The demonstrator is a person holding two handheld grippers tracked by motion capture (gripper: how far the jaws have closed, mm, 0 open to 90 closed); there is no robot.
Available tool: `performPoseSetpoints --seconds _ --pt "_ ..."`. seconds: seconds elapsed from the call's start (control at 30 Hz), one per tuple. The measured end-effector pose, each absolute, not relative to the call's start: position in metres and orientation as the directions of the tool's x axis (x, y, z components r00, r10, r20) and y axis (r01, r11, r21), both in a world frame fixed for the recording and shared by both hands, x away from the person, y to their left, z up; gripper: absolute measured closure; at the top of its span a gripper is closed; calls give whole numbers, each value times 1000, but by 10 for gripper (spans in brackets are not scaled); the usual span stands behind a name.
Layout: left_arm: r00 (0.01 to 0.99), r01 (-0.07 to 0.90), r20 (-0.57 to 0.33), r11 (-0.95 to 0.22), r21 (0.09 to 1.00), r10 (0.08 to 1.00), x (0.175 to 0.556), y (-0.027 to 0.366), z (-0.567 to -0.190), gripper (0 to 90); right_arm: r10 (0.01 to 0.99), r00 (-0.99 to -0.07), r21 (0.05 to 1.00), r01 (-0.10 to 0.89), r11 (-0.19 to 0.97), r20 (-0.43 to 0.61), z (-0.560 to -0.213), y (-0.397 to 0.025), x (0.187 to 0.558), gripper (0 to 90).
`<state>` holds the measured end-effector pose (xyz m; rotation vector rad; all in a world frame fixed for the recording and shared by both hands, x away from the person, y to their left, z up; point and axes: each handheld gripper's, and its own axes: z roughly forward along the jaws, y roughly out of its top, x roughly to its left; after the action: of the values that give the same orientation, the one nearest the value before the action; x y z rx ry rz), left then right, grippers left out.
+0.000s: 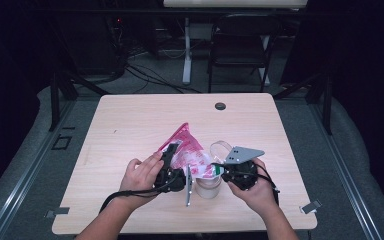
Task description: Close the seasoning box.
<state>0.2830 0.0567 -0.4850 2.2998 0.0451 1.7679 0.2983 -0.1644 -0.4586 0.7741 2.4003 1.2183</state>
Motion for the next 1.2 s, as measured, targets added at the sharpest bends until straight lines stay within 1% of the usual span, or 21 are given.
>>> performPoseSetpoints --seconds 0.53,0.63,0.93,1.2 --pt "345 -54 905 -957 284 249 287 64 -500 678 591 -805 819 310 482 -43 -460 -158 301 898" --pt "357 -40 899 -957 286 254 287 64 -503 681 588 -808 821 308 481 -42 -459 -157 302 898" --pt "400 5 856 -934 357 329 289 68 -506 686 582 -812 826 300 477 -41 -458 -154 303 896" --pt "456 57 792 -901 430 407 292 72 -514 692 574 -818 826 295 481 -43 -458 -151 305 888"
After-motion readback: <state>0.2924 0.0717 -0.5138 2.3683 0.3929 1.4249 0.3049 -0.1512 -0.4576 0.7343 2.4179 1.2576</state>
